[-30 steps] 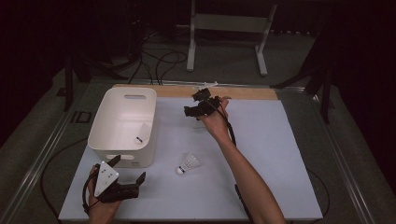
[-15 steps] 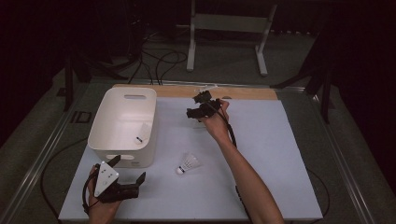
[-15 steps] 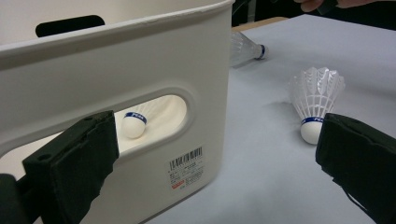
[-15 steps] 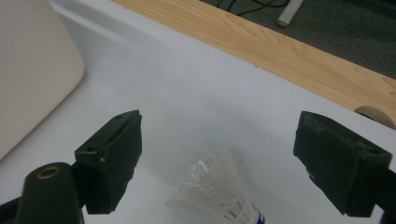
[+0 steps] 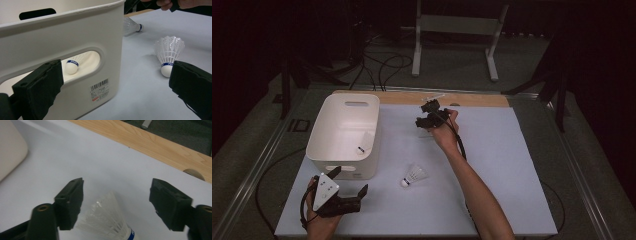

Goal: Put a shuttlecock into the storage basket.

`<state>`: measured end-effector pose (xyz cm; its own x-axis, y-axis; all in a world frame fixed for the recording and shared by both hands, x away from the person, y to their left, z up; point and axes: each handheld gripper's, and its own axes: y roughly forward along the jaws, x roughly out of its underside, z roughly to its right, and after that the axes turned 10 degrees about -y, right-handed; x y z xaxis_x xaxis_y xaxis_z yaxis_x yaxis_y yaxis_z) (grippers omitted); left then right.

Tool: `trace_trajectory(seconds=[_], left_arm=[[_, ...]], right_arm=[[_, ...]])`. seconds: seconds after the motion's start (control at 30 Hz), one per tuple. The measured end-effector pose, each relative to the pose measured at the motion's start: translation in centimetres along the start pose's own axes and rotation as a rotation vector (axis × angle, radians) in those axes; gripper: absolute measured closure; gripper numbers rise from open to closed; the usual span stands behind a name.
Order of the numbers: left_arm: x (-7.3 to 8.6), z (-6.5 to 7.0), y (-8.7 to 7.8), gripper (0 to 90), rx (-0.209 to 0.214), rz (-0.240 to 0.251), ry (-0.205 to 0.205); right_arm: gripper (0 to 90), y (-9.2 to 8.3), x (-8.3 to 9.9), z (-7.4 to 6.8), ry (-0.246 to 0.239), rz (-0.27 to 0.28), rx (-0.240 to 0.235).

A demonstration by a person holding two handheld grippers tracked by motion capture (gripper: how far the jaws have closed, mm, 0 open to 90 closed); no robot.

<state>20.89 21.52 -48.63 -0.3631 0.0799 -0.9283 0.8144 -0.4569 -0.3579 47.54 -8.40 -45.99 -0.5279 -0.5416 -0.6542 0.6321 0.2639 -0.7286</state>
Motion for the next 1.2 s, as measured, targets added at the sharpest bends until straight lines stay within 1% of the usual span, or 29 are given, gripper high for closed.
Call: trace_trajectory(seconds=[0.13, 0.3, 0.53, 0.6, 0.8, 0.87, 0.93, 1.03, 1.13, 1.2], left_arm=[[0.0, 0.0, 0.0, 0.1, 0.000, 0.000, -0.001], [0.0, 0.0, 0.0, 0.2, -0.001, 0.000, 0.000], [0.0, 0.0, 0.0, 0.2, 0.002, -0.001, 0.002], [0.0, 0.0, 0.0, 0.2, 0.002, -0.002, 0.001], [0.0, 0.0, 0.0, 0.1, 0.001, -0.001, 0.000], [0.0, 0.0, 0.0, 0.2, 0.002, -0.003, 0.000], [0.0, 0.0, 0.0, 0.2, 0.001, -0.002, 0.003], [0.0, 0.0, 0.0, 0.2, 0.001, -0.002, 0.002], [0.0, 0.0, 0.0, 0.2, 0.002, -0.002, 0.001], [0.0, 0.0, 0.0, 0.2, 0.003, -0.003, 0.004]], right_arm=[[34.6, 0.2, 0.2, 0.0, -0.003, -0.012, 0.003], [35.1, 0.6, 0.3, -0.2, -0.001, -0.026, 0.008], [35.1, 1.0, 0.5, -0.5, -0.021, -0.043, 0.021], [35.3, 1.2, 0.6, -0.5, -0.021, -0.051, 0.017], [36.9, 1.3, 0.8, -0.4, -0.016, -0.073, 0.027], [37.7, 1.1, 1.0, -0.3, -0.022, -0.078, 0.040], [38.0, 0.9, 1.0, 0.0, -0.017, -0.081, 0.049], [38.9, 0.5, 1.2, 0.5, -0.008, -0.085, 0.059], [39.4, 0.3, 1.3, 0.7, -0.006, -0.087, 0.061], [42.3, -0.4, 1.4, 1.4, 0.003, -0.085, 0.060]])
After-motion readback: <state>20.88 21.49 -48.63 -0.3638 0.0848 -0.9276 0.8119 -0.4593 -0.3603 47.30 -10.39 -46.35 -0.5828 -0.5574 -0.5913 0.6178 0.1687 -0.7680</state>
